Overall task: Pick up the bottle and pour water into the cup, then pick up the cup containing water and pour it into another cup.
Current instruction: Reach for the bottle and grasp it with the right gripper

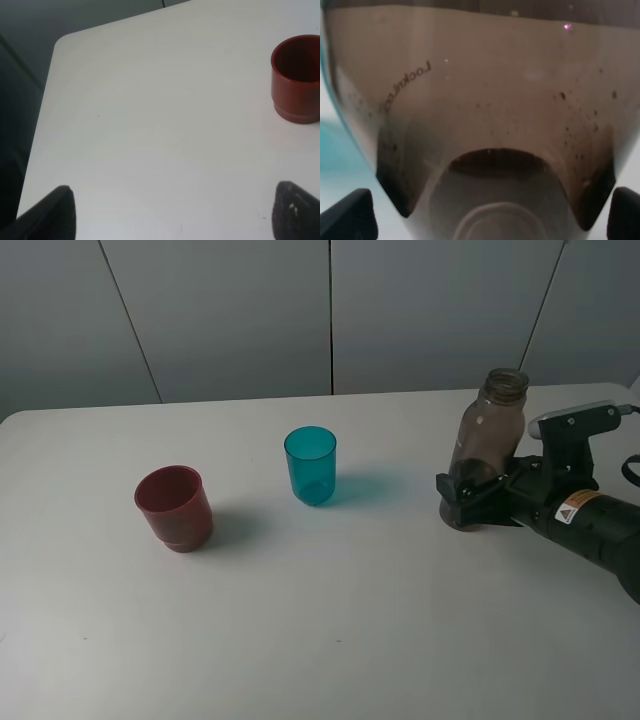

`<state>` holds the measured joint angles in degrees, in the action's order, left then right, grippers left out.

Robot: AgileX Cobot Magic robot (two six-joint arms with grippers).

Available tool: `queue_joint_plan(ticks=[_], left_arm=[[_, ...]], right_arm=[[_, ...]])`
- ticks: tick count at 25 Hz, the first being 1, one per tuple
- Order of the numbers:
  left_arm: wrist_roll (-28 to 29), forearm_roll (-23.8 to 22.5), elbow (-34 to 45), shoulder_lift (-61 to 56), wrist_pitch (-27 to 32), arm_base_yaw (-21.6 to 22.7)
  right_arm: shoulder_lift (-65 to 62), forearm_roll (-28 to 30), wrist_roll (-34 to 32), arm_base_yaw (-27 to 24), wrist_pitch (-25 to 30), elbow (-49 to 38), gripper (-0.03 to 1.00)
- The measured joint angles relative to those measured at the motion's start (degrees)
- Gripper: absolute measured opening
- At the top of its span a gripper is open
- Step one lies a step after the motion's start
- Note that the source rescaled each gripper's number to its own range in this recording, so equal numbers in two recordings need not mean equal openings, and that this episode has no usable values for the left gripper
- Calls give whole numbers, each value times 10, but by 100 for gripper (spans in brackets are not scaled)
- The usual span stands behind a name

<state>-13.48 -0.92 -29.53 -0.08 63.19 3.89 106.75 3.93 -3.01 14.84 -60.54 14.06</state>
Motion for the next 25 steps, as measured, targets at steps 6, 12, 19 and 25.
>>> queue_joint_plan(ticks=[6,12,19,25], left_arm=[[0,0,0,0,0,0],[0,0,0,0,0,0],[0,0,0,0,0,0],[0,0,0,0,0,0]], right_arm=[[34,1,-4,0,-24,9,100],[58,0,-6,0,-51,20,100],[69,0,-9,0,-69,28,100],[69,-1,-9,0,-78,34,100]])
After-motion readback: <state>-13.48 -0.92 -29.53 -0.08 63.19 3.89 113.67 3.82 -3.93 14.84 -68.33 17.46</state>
